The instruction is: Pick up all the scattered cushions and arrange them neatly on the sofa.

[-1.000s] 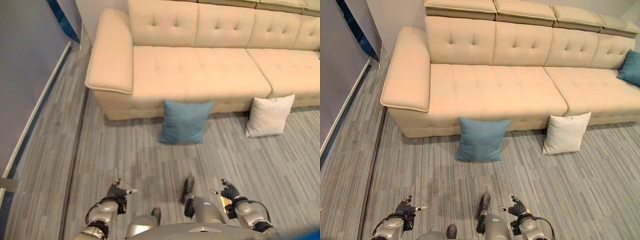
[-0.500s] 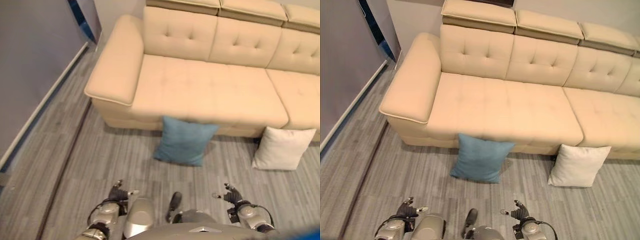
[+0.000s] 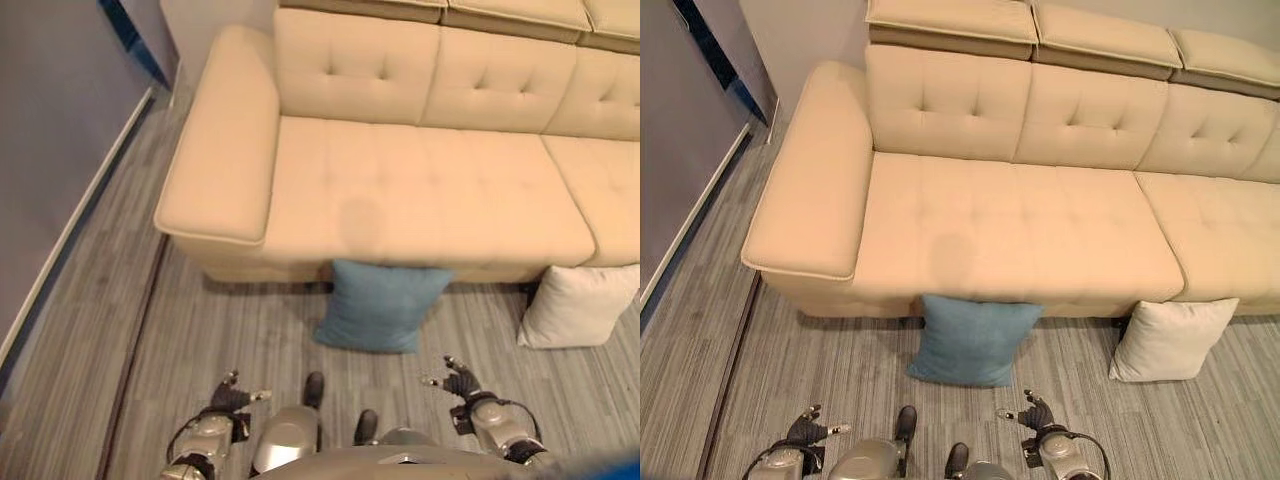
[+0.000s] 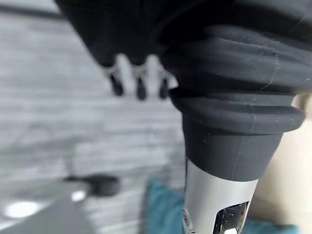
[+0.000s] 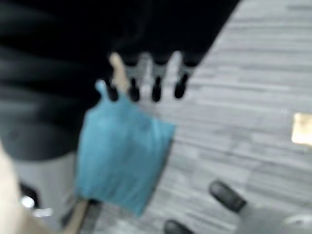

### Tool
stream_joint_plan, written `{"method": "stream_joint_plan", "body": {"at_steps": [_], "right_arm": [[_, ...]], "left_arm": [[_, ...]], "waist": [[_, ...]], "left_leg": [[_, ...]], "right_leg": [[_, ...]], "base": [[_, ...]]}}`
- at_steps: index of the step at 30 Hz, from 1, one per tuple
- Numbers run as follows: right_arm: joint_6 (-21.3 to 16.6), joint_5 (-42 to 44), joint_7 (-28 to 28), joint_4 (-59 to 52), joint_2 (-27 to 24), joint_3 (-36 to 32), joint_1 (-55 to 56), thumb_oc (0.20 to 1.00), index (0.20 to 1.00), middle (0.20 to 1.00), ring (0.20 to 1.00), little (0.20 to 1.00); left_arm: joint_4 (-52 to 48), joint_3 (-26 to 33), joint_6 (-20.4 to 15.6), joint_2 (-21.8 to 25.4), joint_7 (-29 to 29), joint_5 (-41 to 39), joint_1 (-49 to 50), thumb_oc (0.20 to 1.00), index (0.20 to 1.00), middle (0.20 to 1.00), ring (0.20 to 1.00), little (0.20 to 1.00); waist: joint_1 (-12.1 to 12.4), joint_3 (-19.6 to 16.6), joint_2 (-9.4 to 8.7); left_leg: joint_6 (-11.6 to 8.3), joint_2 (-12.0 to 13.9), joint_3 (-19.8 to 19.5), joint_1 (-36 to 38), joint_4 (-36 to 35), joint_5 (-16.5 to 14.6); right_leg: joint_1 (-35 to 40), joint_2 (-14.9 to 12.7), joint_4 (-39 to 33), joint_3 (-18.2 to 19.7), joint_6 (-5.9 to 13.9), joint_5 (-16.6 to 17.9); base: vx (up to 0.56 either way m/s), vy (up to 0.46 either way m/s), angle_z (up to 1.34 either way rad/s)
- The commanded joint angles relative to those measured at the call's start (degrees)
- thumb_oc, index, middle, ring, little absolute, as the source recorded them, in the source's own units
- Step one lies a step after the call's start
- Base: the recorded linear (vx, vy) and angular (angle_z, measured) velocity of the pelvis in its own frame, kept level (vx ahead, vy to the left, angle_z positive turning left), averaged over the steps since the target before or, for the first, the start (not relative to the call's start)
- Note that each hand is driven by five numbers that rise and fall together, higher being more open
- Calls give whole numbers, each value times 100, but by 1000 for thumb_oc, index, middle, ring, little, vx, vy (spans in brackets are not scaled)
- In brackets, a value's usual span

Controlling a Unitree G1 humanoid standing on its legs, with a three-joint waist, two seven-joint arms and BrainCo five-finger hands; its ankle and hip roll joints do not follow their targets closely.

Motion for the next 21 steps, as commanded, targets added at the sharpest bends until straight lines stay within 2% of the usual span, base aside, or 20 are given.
{"method": "stream_joint_plan", "body": {"at_steps": [1,4,5,6,7,10,13,15,17,18,19,20,21], "right_arm": [[-95,-127,-25,-232,-184,177,-84,1000,1000,1000,1000,1000],[-85,-109,-22,-250,-196,145,-67,1000,1000,1000,1000,1000],[-66,-122,-25,-247,-216,142,-66,1000,1000,1000,1000,1000],[-66,-122,-25,-248,-217,142,-65,1000,1000,1000,1000,1000],[-59,-153,-48,-286,-236,132,-98,1000,1000,1000,1000,1000],[-29,-154,-50,-297,-265,88,-117,1000,1000,1000,1000,1000],[-6,-195,-27,-297,-305,68,-96,1000,1000,1000,1000,1000],[-9,-179,-7,-256,-327,97,-67,1000,1000,1000,1000,1000],[-23,-109,-30,-194,-380,72,-37,1000,1000,1000,1000,1000],[-56,-31,-58,-198,-431,43,38,1000,1000,1000,1000,1000],[-80,20,-74,-203,-452,28,60,1000,1000,1000,1000,1000],[-80,20,-74,-202,-452,28,60,1000,1000,1000,1000,1000],[-106,82,-101,-215,-496,55,78,1000,1000,1000,1000,1000]], "left_arm": [[-68,32,-89,-18,25,82,58,1000,1000,1000,1000,1000],[-51,2,-91,-11,22,158,30,1000,1000,1000,1000,1000],[-48,8,-98,-1,30,149,3,1000,1000,1000,1000,1000],[-48,8,-98,-2,30,149,3,1000,1000,1000,1000,1000],[-58,21,-98,9,25,161,-37,1000,1000,1000,1000,1000],[-19,59,-109,44,50,168,-104,1000,1000,1000,1000,1000],[-37,121,-141,67,73,88,-83,1000,1000,1000,1000,1000],[21,117,-144,48,81,88,-86,1000,1000,1000,1000,1000],[-15,35,-131,14,85,23,-107,1000,1000,1000,1000,1000],[-65,-104,-122,-11,76,63,-174,1000,1000,1000,1000,1000],[-97,-178,-119,-14,68,75,-241,1000,1000,1000,1000,1000],[-96,-177,-119,-14,69,75,-242,1000,1000,1000,1000,1000],[-245,-241,-149,-28,52,3,-296,1000,1000,1000,1000,1000]], "waist": [[144,-15,24],[82,-12,60],[71,-23,96],[70,-14,101],[69,-5,130],[-44,65,104],[-99,19,84],[-115,-68,64],[-188,-127,122],[-248,-118,134],[-303,-93,90],[-319,-95,93],[-306,12,10]], "left_leg": [[-114,-36,-315,151,411,-604],[-107,-30,-363,234,373,-628],[-136,38,-346,309,319,-685],[-138,41,-348,321,317,-689],[-180,98,-354,342,381,-801],[-210,107,-477,474,568,-997],[-272,178,-572,638,568,-1102],[-379,300,-666,742,520,-1085],[-526,502,-863,775,492,-950],[-680,665,-891,609,671,-748],[-754,761,-776,438,875,-641],[-756,762,-793,423,892,-649],[-800,793,-763,198,1260,-583]], "right_leg": [[-356,-253,611,-30,356,748],[-513,-320,646,19,357,844],[-568,-482,342,-93,317,883],[-554,-477,337,-97,316,882],[-699,-706,-36,-168,345,1061],[-862,-854,-436,274,464,1397],[-894,-891,-565,405,560,1601],[-790,-756,-526,486,509,1428],[-777,-587,-383,491,390,1185],[-699,-524,-367,317,286,1043],[-623,-525,-408,165,245,1007],[-619,-524,-411,148,244,1006],[-458,-465,-487,-49,164,942]], "base": [[41,52,-34],[75,20,-1],[100,-26,9],[158,-113,-10],[141,-108,-28],[170,-119,-9],[212,-182,18],[286,-255,36],[222,-267,23],[131,-302,31],[71,-229,36],[38,-242,116],[42,-214,131]]}}
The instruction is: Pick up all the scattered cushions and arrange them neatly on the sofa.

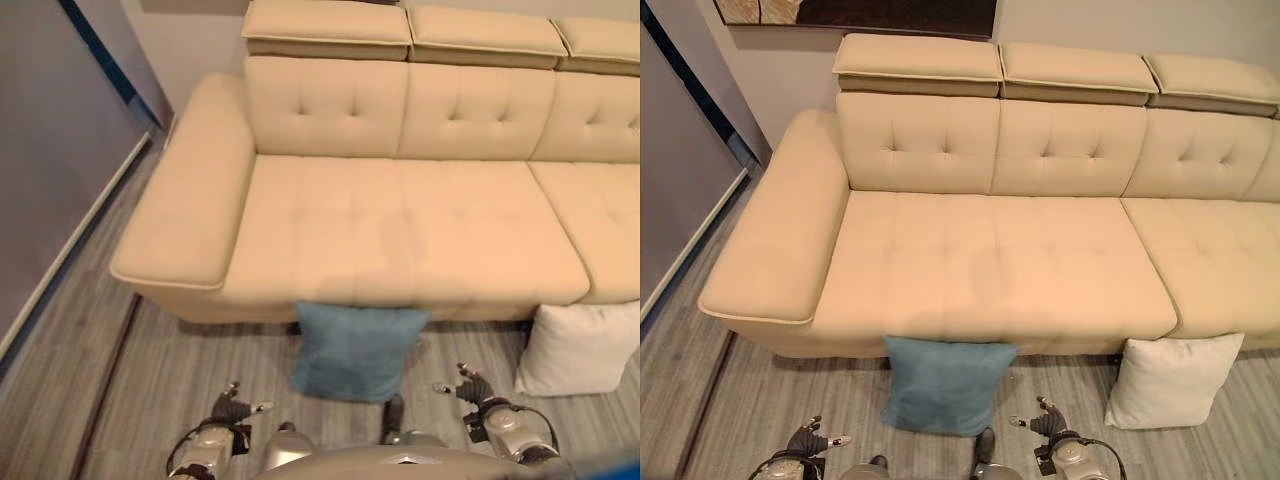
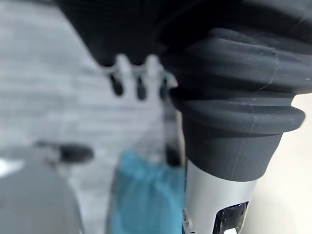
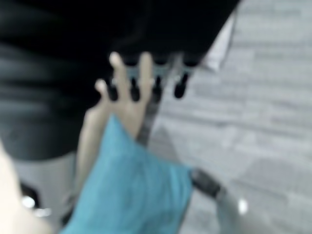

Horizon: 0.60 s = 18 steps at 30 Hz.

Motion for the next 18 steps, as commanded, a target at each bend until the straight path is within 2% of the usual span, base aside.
{"method": "stream_joint_plan", "body": {"at_steps": [1,2,3,4,5,7,9,15,17,18], "right_arm": [[-173,165,-77,-87,-42,69,-231,1000,1000,1000,1000,1000],[-173,165,-77,-86,-42,69,-232,1000,1000,1000,1000,1000],[-160,222,-75,-70,-61,12,-236,1000,1000,1000,1000,1000],[-159,261,-74,-127,-101,-35,-205,1000,1000,1000,1000,1000],[-165,246,-49,-117,-77,-27,-224,1000,1000,1000,1000,1000],[-163,202,-44,-164,-7,66,-273,1000,1000,1000,1000,1000],[-162,213,-43,-165,5,46,-276,1000,1000,1000,1000,1000],[-141,149,-27,-271,79,26,-287,1000,1000,1000,1000,1000],[-145,122,-21,-344,95,22,-321,1000,1000,1000,1000,1000],[-148,125,-26,-386,108,24,-344,1000,1000,1000,1000,1000]], "left_arm": [[-340,-105,-142,169,50,-57,-354,1000,1000,1000,1000,1000],[-341,-105,-142,169,51,-57,-354,1000,1000,1000,1000,1000],[-335,-210,-120,116,39,12,-384,1000,1000,1000,1000,1000],[-277,-298,-88,50,27,153,-364,1000,1000,1000,1000,1000],[-293,-290,-109,40,18,143,-341,1000,1000,1000,1000,1000],[-355,-263,-144,47,39,84,-319,1000,1000,1000,1000,1000],[-391,-272,-139,61,37,63,-332,1000,1000,1000,1000,1000],[-352,-146,-127,142,-7,78,-198,1000,1000,1000,1000,1000],[-323,-75,-129,161,1,82,-149,1000,1000,1000,1000,1000],[-320,-34,-135,173,10,82,-133,1000,1000,1000,1000,1000]], "waist": [[41,377,-85],[41,379,-84],[9,369,-79],[-45,335,-27],[-27,317,-42],[13,299,-54],[11,293,-60],[163,260,-77],[197,293,-94],[221,344,-107]], "left_leg": [[237,-271,302,102,262,-138],[237,-271,301,104,262,-138],[275,-255,507,21,-49,-106],[327,-278,752,-109,-527,80],[345,-336,674,-102,-437,-36],[431,-488,567,-123,-414,-84],[456,-527,598,-86,-477,-99],[675,-815,602,157,-535,-315],[742,-903,652,188,-518,-365],[766,-941,708,187,-503,-367]], "right_leg": [[-33,-219,644,320,127,-173],[-30,-219,642,319,127,-173],[51,-217,593,219,152,-225],[83,-232,597,151,196,-256],[70,-228,629,188,199,-291],[51,-255,633,370,232,-212],[61,-280,621,416,255,-158],[107,-569,638,570,422,73],[21,-678,693,600,507,266],[-70,-758,749,593,567,487]], "base": [[43,-213,118],[23,-63,33],[34,44,27],[52,52,37],[48,104,59],[37,166,16],[28,168,-35],[2,190,-19],[-48,132,-7],[-77,135,-9]]}}
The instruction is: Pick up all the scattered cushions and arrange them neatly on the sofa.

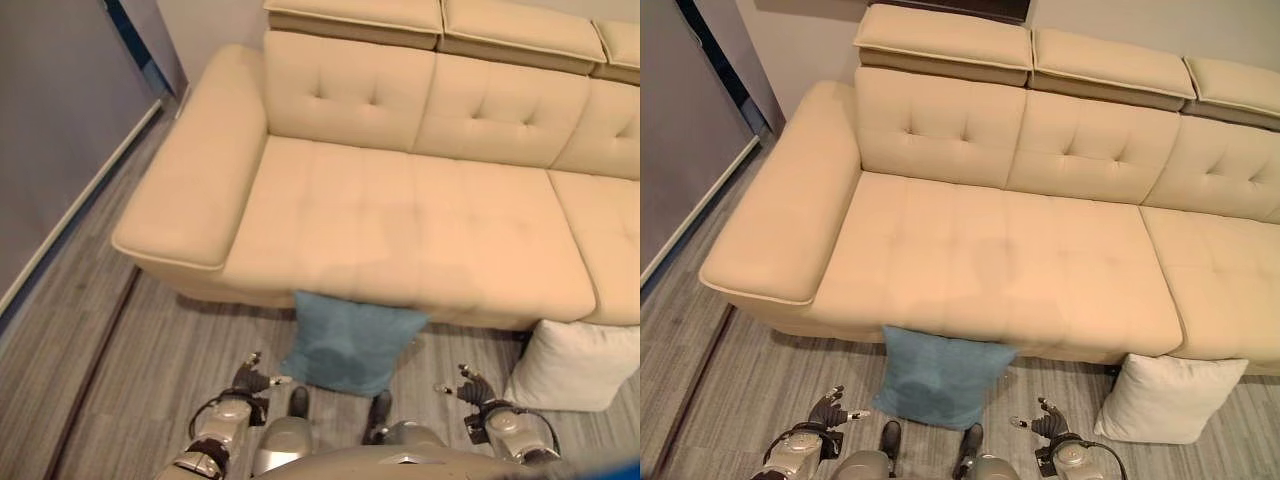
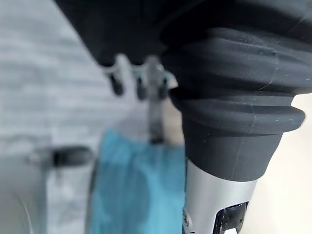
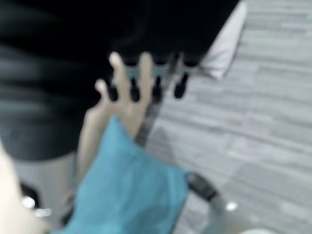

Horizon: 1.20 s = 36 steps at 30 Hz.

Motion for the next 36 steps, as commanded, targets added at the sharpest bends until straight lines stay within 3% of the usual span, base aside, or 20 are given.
{"method": "stream_joint_plan", "body": {"at_steps": [1,4,8,10,12,14,22,27,32,36], "right_arm": [[-101,20,-28,-285,-45,58,-265,1000,1000,1000,1000,1000],[-120,15,-37,-398,-41,78,-335,1000,1000,1000,1000,1000],[-156,12,-11,-308,-35,120,-343,1000,1000,1000,1000,1000],[-166,-12,-25,-315,-30,149,-328,1000,1000,1000,1000,1000],[-173,-37,-47,-319,-59,179,-341,1000,1000,1000,1000,1000],[-166,-44,-64,-314,-73,169,-356,1000,1000,1000,1000,1000],[-154,-33,-36,-285,-104,169,-276,1000,1000,1000,1000,1000],[-148,-5,-74,-363,-126,84,-306,1000,1000,1000,1000,1000],[-154,-47,-22,-332,-69,148,-322,1000,1000,1000,1000,1000],[-150,-37,1,-241,-44,171,-283,1000,1000,1000,1000,1000]], "left_arm": [[23,198,-141,71,20,38,-94,1000,1000,1000,1000,1000],[60,289,-162,146,56,42,-84,1000,1000,1000,1000,1000],[71,307,-185,162,26,1,-72,1000,1000,1000,1000,1000],[67,328,-190,152,40,12,-23,1000,1000,1000,1000,1000],[0,320,-188,148,37,-6,-17,1000,1000,1000,1000,1000],[-20,325,-195,98,35,-12,8,1000,1000,1000,1000,1000],[-19,237,-168,-9,0,67,30,1000,1000,1000,1000,1000],[-162,47,-157,-27,-4,140,-98,1000,1000,1000,1000,1000],[-142,105,-172,67,10,117,-140,1000,1000,1000,1000,1000],[-55,194,-143,69,3,135,-60,1000,1000,1000,1000,1000]], "waist": [[232,124,-129],[306,218,-70],[310,167,-60],[401,122,-65],[358,98,-49],[432,99,-45],[356,6,-42],[195,121,-38],[220,149,-11],[273,48,-52]], "left_leg": [[-37,-116,-294,8,409,-481],[-5,-99,-185,-52,434,-477],[42,-143,-200,-114,407,-412],[12,-130,-121,-57,286,-365],[2,-118,-168,-63,248,-314],[-24,-85,-88,-19,235,-319],[-62,-69,-136,122,160,-315],[10,-156,-34,47,161,-308],[46,-106,152,-44,196,-285],[13,-148,231,3,144,-228]], "right_leg": [[-74,-476,211,596,694,877],[-171,-495,433,377,673,746],[-80,-104,520,531,497,280],[31,-122,327,185,492,266],[11,5,279,407,454,206],[108,-62,165,171,475,269],[346,-42,-74,148,452,253],[63,-167,75,266,617,555],[-40,65,575,247,531,212],[152,286,314,209,404,49]], "base": [[-101,126,-27],[-102,116,-36],[-33,70,-16],[4,-2,-3],[21,-20,-7],[18,-41,-2],[34,-13,-2],[-51,62,-4],[-69,63,-22],[-2,16,-17]]}}
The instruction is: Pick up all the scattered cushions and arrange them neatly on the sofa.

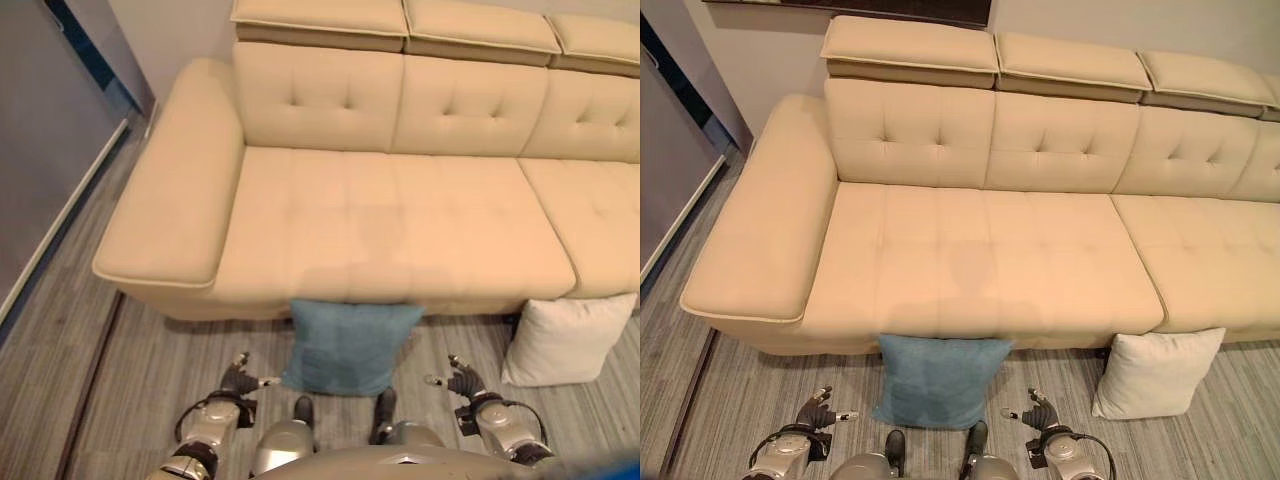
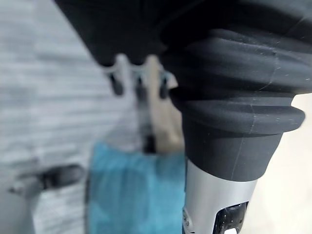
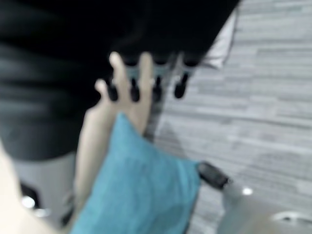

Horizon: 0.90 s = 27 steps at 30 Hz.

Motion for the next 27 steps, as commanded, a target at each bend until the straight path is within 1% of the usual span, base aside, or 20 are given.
{"method": "stream_joint_plan", "body": {"at_steps": [1,3,5,9,10,12,13,14,15,16,17,18,19,20,21,22,23,25,26,27], "right_arm": [[-139,-27,-15,-131,-164,138,-265,1000,1000,1000,1000,1000],[-141,-14,-18,-103,-175,131,-243,1000,1000,1000,1000,1000],[-133,19,-13,-128,-189,122,-208,1000,1000,1000,1000,1000],[-146,52,-7,-157,-208,126,-144,1000,1000,1000,1000,1000],[-146,72,-20,-134,-240,93,-127,1000,1000,1000,1000,1000],[-158,113,-31,-129,-320,66,-138,1000,1000,1000,1000,1000],[-159,113,-30,-127,-320,65,-140,1000,1000,1000,1000,1000],[-174,126,-47,-100,-345,94,-197,1000,1000,1000,1000,1000],[-186,154,-59,-72,-363,110,-237,1000,1000,1000,1000,1000],[-178,202,-69,-88,-383,82,-230,1000,1000,1000,1000,1000],[-174,227,-60,-105,-388,66,-213,1000,1000,1000,1000,1000],[-165,243,-56,-115,-382,64,-203,1000,1000,1000,1000,1000],[-164,243,-56,-116,-382,65,-201,1000,1000,1000,1000,1000],[-148,247,-56,-88,-368,70,-190,1000,1000,1000,1000,1000],[-143,253,-50,-91,-360,62,-180,1000,1000,1000,1000,1000],[-143,253,-50,-91,-360,62,-180,1000,1000,1000,1000,1000],[-125,247,-50,-53,-352,-13,-133,1000,1000,1000,1000,1000],[-109,233,-64,-83,-351,-1,-171,1000,1000,1000,1000,1000],[-99,207,-47,-96,-336,3,-173,1000,1000,1000,1000,1000],[-99,207,-47,-96,-336,3,-173,1000,1000,1000,1000,1000]], "left_arm": [[75,47,-123,-80,-12,128,-150,1000,1000,1000,1000,1000],[76,56,-116,-105,-21,113,-124,1000,1000,1000,1000,1000],[128,58,-91,-174,-38,131,-67,1000,1000,1000,1000,1000],[111,-10,-70,-214,-22,176,-106,1000,1000,1000,1000,1000],[109,-71,-74,-227,-21,206,-162,1000,1000,1000,1000,1000],[-7,-178,-91,-243,-57,220,-243,1000,1000,1000,1000,1000],[-7,-178,-90,-244,-57,220,-245,1000,1000,1000,1000,1000],[-72,-209,-111,-222,-62,182,-292,1000,1000,1000,1000,1000],[-103,-235,-120,-225,-61,137,-327,1000,1000,1000,1000,1000],[-101,-250,-94,-250,-40,48,-314,1000,1000,1000,1000,1000],[-115,-257,-96,-261,-46,25,-278,1000,1000,1000,1000,1000],[-78,-257,-93,-276,-44,26,-278,1000,1000,1000,1000,1000],[-77,-257,-94,-276,-44,26,-277,1000,1000,1000,1000,1000],[-54,-259,-85,-291,-16,0,-272,1000,1000,1000,1000,1000],[-13,-267,-72,-296,-18,-5,-274,1000,1000,1000,1000,1000],[-13,-267,-72,-296,-18,-5,-274,1000,1000,1000,1000,1000],[46,-286,-59,-328,-32,-9,-304,1000,1000,1000,1000,1000],[5,-320,-84,-303,-37,25,-304,1000,1000,1000,1000,1000],[0,-317,-93,-283,-39,38,-302,1000,1000,1000,1000,1000],[0,-317,-93,-283,-39,38,-302,1000,1000,1000,1000,1000]], "waist": [[106,66,82],[104,43,88],[116,6,108],[29,46,135],[-13,84,141],[-46,213,100],[-55,207,102],[15,286,70],[81,315,52],[34,278,19],[21,231,25],[27,187,28],[27,187,28],[37,115,59],[19,89,80],[19,90,80],[-89,41,120],[-68,63,118],[-64,72,115],[-63,72,115]], "left_leg": [[-133,-234,-674,-128,257,-138],[-142,-229,-698,-90,234,-132],[-171,-204,-697,16,155,-115],[-232,-201,-849,-22,175,-54],[-292,-218,-862,-139,355,-66],[-492,-250,-932,-490,1004,-170],[-493,-248,-940,-513,1032,-183],[-586,-286,-1187,-605,1355,-208],[-608,-303,-1407,-631,1462,-224],[-592,2,-1315,-591,1281,-268],[-601,145,-1270,-531,1127,-236],[-623,217,-1370,-525,1019,-176],[-624,218,-1370,-519,1009,-171],[-644,263,-1658,-493,807,-95],[-631,236,-1762,-431,687,-93],[-631,236,-1762,-430,686,-93],[-588,209,-1672,-330,505,-90],[-497,77,-1703,-257,477,-134],[-449,24,-1641,-227,440,-153],[-448,25,-1640,-227,440,-153]], "right_leg": [[507,270,-20,37,64,-113],[566,315,-93,64,32,-135],[688,342,-249,-27,4,-133],[732,425,-338,45,-82,-226],[723,423,-366,61,-116,-224],[671,354,-383,-18,-158,-185],[663,356,-382,-27,-159,-185],[647,362,-377,-7,-199,-166],[634,379,-360,34,-214,-168],[662,312,-391,15,-179,-153],[685,289,-431,1,-158,-148],[689,277,-457,6,-141,-139],[692,278,-458,5,-142,-139],[682,258,-454,34,-127,-138],[691,244,-450,70,-123,-135],[692,244,-450,70,-123,-135],[693,106,-413,58,-52,-78],[610,-18,-340,180,24,44],[572,-85,-310,229,65,94],[572,-85,-310,230,65,94]], "base": [[58,-27,-23],[50,-31,-5],[45,-57,13],[-4,-53,7],[-71,-51,25],[-98,-51,51],[-90,-53,81],[-60,-33,57],[-68,20,25],[-25,91,-9],[3,146,-7],[13,93,-2],[35,154,-2],[41,168,-15],[40,169,-18],[26,249,-28],[-2,277,-23],[-20,331,-21],[-19,189,-15],[-36,192,-17]]}}
